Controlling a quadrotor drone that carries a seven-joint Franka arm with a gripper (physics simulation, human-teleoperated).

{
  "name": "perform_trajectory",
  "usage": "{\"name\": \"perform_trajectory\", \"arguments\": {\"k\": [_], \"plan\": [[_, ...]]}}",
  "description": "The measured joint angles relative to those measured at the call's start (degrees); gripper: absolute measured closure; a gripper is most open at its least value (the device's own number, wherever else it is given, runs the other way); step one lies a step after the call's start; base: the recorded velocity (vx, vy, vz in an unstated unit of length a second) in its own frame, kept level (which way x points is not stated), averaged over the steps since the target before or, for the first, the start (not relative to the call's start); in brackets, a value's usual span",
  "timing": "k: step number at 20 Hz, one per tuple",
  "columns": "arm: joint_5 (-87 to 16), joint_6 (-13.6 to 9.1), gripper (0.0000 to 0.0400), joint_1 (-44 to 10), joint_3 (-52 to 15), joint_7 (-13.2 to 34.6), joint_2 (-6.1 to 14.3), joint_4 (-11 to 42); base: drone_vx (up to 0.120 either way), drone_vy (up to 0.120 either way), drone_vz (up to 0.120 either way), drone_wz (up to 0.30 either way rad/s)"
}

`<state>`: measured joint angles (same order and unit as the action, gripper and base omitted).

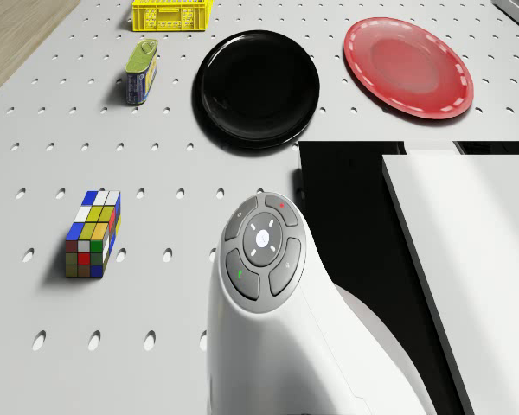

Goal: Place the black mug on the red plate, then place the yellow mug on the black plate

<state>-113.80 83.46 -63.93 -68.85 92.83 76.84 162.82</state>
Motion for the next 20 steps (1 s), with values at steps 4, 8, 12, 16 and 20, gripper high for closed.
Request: {"name": "perform_trajectory", "arguments": {"k": [4, 8, 12, 16, 20], "plan": [[0.23, 0.45, 0.0230, -0.24, -0.11, 0.15, 0.46, -0.09, 0.000, 0.000, 0.000, 0.000], [0.45, 0.87, 0.0268, -0.44, -0.22, 0.30, 0.91, -0.15, 0.000, 0.000, 0.000, 0.000], [0.88, 1.17, 0.0282, -0.62, -0.55, 0.48, 1.31, -0.13, 0.000, 0.000, 0.000, 0.000], [3.12, 0.55, 0.0287, -0.77, -2.82, 0.87, 1.51, 0.39, 0.000, 0.000, 0.060, 0.000], [6.24, -0.32, 0.0289, -1.03, -5.99, 1.39, 1.68, 0.97, 0.000, 0.000, 0.120, 0.000]]}}
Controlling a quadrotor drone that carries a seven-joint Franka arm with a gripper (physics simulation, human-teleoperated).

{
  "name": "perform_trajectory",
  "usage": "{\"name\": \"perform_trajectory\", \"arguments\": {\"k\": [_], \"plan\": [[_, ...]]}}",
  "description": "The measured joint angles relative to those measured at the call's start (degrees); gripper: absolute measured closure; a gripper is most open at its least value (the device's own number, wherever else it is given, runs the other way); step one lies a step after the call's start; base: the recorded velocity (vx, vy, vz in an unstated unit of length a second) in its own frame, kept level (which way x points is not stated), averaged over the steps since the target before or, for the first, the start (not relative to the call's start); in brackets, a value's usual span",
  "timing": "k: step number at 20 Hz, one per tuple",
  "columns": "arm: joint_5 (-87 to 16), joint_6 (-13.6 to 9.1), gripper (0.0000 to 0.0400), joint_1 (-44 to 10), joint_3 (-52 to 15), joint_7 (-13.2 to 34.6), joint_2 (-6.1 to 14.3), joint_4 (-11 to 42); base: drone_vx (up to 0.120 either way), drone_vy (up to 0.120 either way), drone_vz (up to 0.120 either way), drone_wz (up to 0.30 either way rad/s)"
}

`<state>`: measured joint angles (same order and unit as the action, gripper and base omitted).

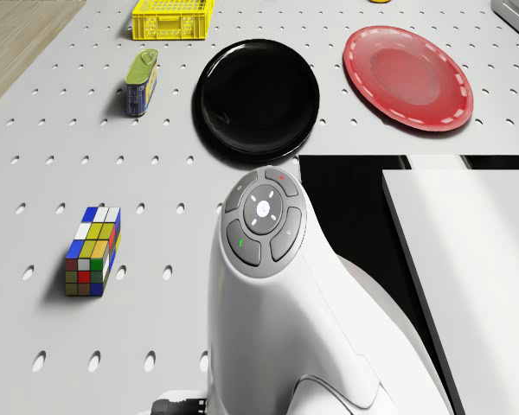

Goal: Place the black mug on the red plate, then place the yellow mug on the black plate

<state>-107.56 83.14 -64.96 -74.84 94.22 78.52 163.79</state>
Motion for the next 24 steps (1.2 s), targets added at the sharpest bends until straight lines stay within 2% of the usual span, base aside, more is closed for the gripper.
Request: {"name": "perform_trajectory", "arguments": {"k": [3, 6, 12, 15, 24], "plan": [[1.64, -0.21, 0.0289, -0.22, -1.62, 0.31, 0.29, 0.21, 0.013, 0.000, 0.120, 0.000], [2.69, -0.11, 0.0290, -0.41, -2.59, 0.53, 0.69, 0.31, 0.120, 0.000, 0.093, 0.000], [3.81, 0.55, 0.0290, -0.71, -3.49, 0.82, 1.63, 0.35, 0.120, -0.007, 0.000, 0.000], [4.14, 0.97, 0.0290, -0.83, -3.70, 0.93, 2.12, 0.34, 0.120, -0.120, 0.000, 0.000], [4.84, 2.24, 0.0290, -1.14, -4.04, 1.21, 3.52, 0.29, 0.120, 0.000, 0.000, 0.000]]}}
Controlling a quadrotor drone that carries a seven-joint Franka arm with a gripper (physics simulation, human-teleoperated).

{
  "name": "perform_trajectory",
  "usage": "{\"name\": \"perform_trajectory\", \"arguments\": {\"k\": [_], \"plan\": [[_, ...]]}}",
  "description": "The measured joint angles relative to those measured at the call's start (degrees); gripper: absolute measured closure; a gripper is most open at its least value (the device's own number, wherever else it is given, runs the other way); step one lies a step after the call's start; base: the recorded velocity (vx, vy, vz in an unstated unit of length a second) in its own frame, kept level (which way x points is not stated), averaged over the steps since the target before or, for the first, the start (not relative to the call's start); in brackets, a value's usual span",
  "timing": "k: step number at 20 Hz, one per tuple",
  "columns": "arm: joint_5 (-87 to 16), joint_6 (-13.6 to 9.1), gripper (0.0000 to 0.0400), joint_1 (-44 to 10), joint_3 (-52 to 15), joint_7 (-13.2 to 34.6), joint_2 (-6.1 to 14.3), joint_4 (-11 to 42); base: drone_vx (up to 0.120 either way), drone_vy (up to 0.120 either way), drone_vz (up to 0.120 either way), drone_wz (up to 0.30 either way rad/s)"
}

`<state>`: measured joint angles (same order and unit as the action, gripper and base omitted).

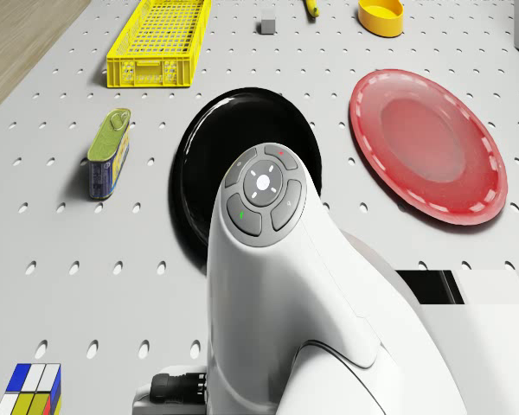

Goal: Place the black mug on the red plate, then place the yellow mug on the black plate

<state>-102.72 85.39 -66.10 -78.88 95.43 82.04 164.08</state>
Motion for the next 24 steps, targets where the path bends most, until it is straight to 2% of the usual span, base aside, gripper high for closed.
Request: {"name": "perform_trajectory", "arguments": {"k": [5, 9, 12, 19, 24], "plan": [[0.31, 0.67, 0.0290, -0.15, -0.12, 0.13, 0.72, -0.03, 0.120, 0.000, 0.000, 0.000], [0.54, 1.17, 0.0290, -0.26, -0.21, 0.22, 1.26, -0.05, 0.120, -0.120, 0.000, 0.000], [0.70, 1.54, 0.0290, -0.34, -0.27, 0.29, 1.65, -0.07, 0.120, -0.120, 0.107, 0.000], [1.05, 2.33, 0.0290, -0.52, -0.40, 0.44, 2.51, -0.10, 0.120, -0.120, 0.000, 0.000], [1.28, 2.85, 0.0290, -0.63, -0.48, 0.53, 3.06, -0.13, 0.120, -0.120, 0.048, 0.000]]}}
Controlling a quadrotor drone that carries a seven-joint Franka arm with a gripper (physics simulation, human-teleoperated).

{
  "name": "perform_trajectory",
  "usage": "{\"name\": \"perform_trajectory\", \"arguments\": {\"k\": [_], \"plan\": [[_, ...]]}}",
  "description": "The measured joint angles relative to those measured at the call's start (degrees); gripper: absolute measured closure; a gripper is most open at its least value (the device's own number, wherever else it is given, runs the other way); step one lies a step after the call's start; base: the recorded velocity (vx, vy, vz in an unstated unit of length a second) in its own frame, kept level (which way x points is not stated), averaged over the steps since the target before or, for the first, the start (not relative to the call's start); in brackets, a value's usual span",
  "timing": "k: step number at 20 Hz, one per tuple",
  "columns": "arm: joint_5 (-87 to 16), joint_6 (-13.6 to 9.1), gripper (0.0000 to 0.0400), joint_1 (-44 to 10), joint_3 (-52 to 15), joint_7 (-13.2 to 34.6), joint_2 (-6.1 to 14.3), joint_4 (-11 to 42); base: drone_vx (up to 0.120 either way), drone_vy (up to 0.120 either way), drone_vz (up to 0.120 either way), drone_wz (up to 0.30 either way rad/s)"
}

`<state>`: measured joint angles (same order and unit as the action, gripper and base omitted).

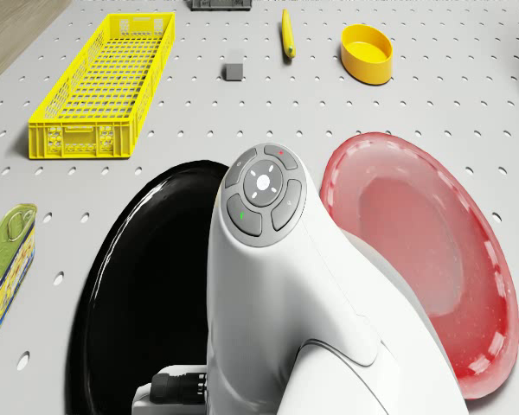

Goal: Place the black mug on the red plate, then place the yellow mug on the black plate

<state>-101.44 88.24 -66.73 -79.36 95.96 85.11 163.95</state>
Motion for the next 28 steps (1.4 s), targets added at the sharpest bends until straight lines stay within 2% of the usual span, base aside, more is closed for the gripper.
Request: {"name": "perform_trajectory", "arguments": {"k": [28], "plan": [[0.99, 2.30, 0.0290, -0.48, -0.34, 0.38, 2.46, -0.09, 0.120, -0.120, 0.000, 0.000]]}}
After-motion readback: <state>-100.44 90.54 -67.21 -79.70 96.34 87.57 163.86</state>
